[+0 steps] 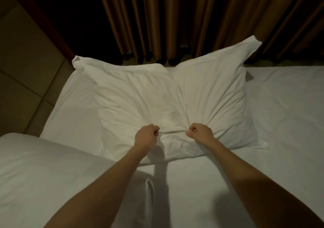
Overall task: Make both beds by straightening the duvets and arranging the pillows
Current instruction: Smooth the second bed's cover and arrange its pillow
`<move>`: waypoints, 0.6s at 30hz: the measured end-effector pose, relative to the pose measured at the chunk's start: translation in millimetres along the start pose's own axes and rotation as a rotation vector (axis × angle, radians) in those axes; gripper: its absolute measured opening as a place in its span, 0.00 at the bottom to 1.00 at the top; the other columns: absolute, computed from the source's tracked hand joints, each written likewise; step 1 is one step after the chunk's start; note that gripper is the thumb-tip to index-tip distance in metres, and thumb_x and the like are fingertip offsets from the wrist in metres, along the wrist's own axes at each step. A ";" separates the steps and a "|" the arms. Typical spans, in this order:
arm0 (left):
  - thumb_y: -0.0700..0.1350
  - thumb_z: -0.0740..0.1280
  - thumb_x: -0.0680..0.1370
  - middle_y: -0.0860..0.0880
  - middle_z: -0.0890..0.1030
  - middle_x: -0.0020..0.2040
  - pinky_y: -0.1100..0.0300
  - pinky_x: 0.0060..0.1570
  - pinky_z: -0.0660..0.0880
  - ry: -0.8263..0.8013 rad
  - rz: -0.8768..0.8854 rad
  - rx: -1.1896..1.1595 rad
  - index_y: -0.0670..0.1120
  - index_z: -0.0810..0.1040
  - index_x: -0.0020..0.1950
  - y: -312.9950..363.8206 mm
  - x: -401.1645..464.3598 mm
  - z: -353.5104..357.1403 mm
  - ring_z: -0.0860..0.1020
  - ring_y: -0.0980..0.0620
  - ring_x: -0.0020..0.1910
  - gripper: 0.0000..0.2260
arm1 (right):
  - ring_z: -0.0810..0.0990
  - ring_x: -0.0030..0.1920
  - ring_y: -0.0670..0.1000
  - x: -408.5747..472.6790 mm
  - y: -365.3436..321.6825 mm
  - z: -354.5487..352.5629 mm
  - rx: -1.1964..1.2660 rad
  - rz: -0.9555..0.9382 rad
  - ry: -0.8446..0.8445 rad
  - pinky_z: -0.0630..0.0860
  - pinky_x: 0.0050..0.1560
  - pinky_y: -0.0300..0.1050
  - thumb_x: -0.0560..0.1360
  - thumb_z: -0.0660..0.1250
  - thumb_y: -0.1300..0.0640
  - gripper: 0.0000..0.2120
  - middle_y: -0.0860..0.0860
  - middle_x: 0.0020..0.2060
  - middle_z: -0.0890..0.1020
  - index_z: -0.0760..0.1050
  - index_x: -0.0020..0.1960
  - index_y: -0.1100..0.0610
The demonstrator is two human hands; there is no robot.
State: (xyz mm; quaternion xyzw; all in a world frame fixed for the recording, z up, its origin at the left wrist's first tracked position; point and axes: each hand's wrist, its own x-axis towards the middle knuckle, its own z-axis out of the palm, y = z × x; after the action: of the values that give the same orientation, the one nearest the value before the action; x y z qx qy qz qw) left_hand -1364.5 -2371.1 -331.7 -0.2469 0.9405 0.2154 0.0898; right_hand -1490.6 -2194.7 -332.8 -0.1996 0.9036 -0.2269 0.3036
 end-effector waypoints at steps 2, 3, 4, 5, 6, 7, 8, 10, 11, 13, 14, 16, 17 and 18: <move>0.38 0.57 0.80 0.46 0.78 0.50 0.54 0.46 0.71 0.100 -0.014 -0.079 0.44 0.79 0.56 11.9 -14.4 -9.7 0.76 0.45 0.51 0.12 | 0.74 0.42 0.50 -21.5 -3.9 -13.4 0.069 -0.013 0.028 0.64 0.38 0.39 0.75 0.68 0.53 0.09 0.46 0.35 0.74 0.70 0.39 0.51; 0.37 0.58 0.79 0.47 0.78 0.50 0.54 0.45 0.71 0.126 -0.007 -0.106 0.44 0.79 0.55 19.0 -22.9 -14.6 0.75 0.46 0.50 0.11 | 0.72 0.40 0.50 -33.1 -4.2 -20.7 0.092 -0.033 0.049 0.63 0.36 0.35 0.75 0.68 0.54 0.11 0.46 0.33 0.72 0.68 0.37 0.50; 0.37 0.58 0.79 0.47 0.77 0.48 0.54 0.43 0.71 0.142 0.016 -0.119 0.43 0.79 0.54 26.8 -32.1 -19.5 0.75 0.46 0.49 0.10 | 0.71 0.39 0.50 -46.0 -4.4 -28.5 0.107 -0.044 0.073 0.62 0.35 0.33 0.75 0.68 0.55 0.13 0.46 0.32 0.71 0.66 0.36 0.50; 0.37 0.59 0.79 0.47 0.77 0.46 0.55 0.41 0.68 0.154 0.053 -0.121 0.43 0.79 0.52 34.2 -41.0 -23.6 0.75 0.46 0.47 0.09 | 0.71 0.38 0.50 -59.9 -4.3 -36.5 0.119 -0.049 0.094 0.61 0.34 0.32 0.75 0.68 0.55 0.13 0.47 0.32 0.71 0.66 0.36 0.50; 0.37 0.61 0.79 0.48 0.76 0.44 0.57 0.38 0.66 0.169 0.096 -0.120 0.42 0.79 0.50 40.4 -49.2 -27.5 0.75 0.46 0.46 0.07 | 0.71 0.38 0.50 -72.8 -3.3 -43.7 0.135 -0.053 0.111 0.61 0.34 0.33 0.75 0.67 0.56 0.12 0.47 0.32 0.71 0.66 0.36 0.50; 0.38 0.62 0.78 0.48 0.75 0.42 0.58 0.37 0.63 0.180 0.134 -0.122 0.42 0.78 0.47 45.8 -57.3 -32.3 0.75 0.46 0.43 0.06 | 0.71 0.37 0.49 -84.7 -1.6 -49.8 0.154 -0.060 0.126 0.63 0.35 0.34 0.75 0.67 0.56 0.11 0.48 0.32 0.72 0.67 0.37 0.50; 0.38 0.63 0.78 0.50 0.73 0.39 0.58 0.36 0.62 0.188 0.167 -0.128 0.41 0.78 0.45 51.5 -64.8 -39.1 0.74 0.47 0.41 0.05 | 0.71 0.37 0.49 -96.3 -0.3 -56.0 0.171 -0.069 0.141 0.64 0.36 0.36 0.75 0.67 0.55 0.11 0.48 0.33 0.73 0.68 0.38 0.51; 0.39 0.63 0.79 0.52 0.70 0.37 0.57 0.36 0.63 0.201 0.223 -0.125 0.41 0.77 0.42 65.9 -77.8 -55.5 0.72 0.48 0.39 0.07 | 0.70 0.35 0.48 -121.0 2.0 -68.7 0.205 -0.076 0.182 0.65 0.37 0.41 0.76 0.67 0.55 0.11 0.47 0.32 0.72 0.67 0.37 0.50; 0.39 0.62 0.80 0.52 0.69 0.37 0.56 0.37 0.64 0.205 0.252 -0.122 0.40 0.76 0.41 76.2 -83.0 -64.3 0.72 0.48 0.39 0.08 | 0.69 0.34 0.47 -133.6 3.4 -76.1 0.227 -0.081 0.218 0.65 0.37 0.43 0.76 0.66 0.55 0.12 0.46 0.31 0.72 0.66 0.37 0.51; 0.38 0.61 0.79 0.50 0.70 0.38 0.56 0.37 0.63 0.216 0.316 -0.121 0.42 0.73 0.39 106.3 -90.0 -79.4 0.71 0.49 0.39 0.09 | 0.69 0.34 0.48 -160.0 11.4 -93.8 0.281 -0.097 0.309 0.63 0.37 0.45 0.75 0.66 0.58 0.11 0.46 0.30 0.71 0.66 0.37 0.54; 0.36 0.61 0.78 0.50 0.69 0.37 0.56 0.36 0.61 0.219 0.344 -0.121 0.43 0.70 0.38 126.1 -93.2 -83.8 0.70 0.49 0.39 0.09 | 0.68 0.34 0.48 -175.3 18.6 -103.8 0.310 -0.093 0.351 0.62 0.36 0.45 0.75 0.66 0.59 0.11 0.46 0.30 0.71 0.66 0.37 0.55; 0.35 0.60 0.76 0.50 0.69 0.37 0.57 0.35 0.59 0.229 0.398 -0.137 0.45 0.69 0.37 172.0 -100.6 -84.4 0.69 0.50 0.39 0.09 | 0.68 0.34 0.48 -210.3 39.3 -125.1 0.365 -0.050 0.437 0.62 0.36 0.46 0.75 0.65 0.61 0.11 0.46 0.31 0.70 0.66 0.37 0.55; 0.34 0.59 0.76 0.51 0.70 0.37 0.58 0.35 0.59 0.236 0.422 -0.158 0.45 0.69 0.37 197.2 -107.0 -82.7 0.69 0.51 0.39 0.09 | 0.68 0.34 0.47 -229.2 51.6 -136.3 0.389 -0.026 0.487 0.61 0.37 0.46 0.75 0.65 0.61 0.11 0.46 0.31 0.71 0.66 0.37 0.55; 0.34 0.59 0.76 0.51 0.70 0.37 0.59 0.34 0.59 0.236 0.445 -0.183 0.46 0.70 0.38 222.9 -114.7 -80.6 0.69 0.52 0.38 0.10 | 0.68 0.34 0.47 -249.2 64.5 -147.5 0.407 -0.008 0.542 0.61 0.37 0.46 0.75 0.65 0.62 0.12 0.46 0.32 0.70 0.66 0.36 0.54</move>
State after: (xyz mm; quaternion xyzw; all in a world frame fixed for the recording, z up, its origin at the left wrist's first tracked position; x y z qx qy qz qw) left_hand -1382.8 -2183.4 -147.9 -0.0646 0.9523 0.2837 -0.0926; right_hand -1415.8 -1975.1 -147.8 -0.0709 0.8868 -0.4486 0.0853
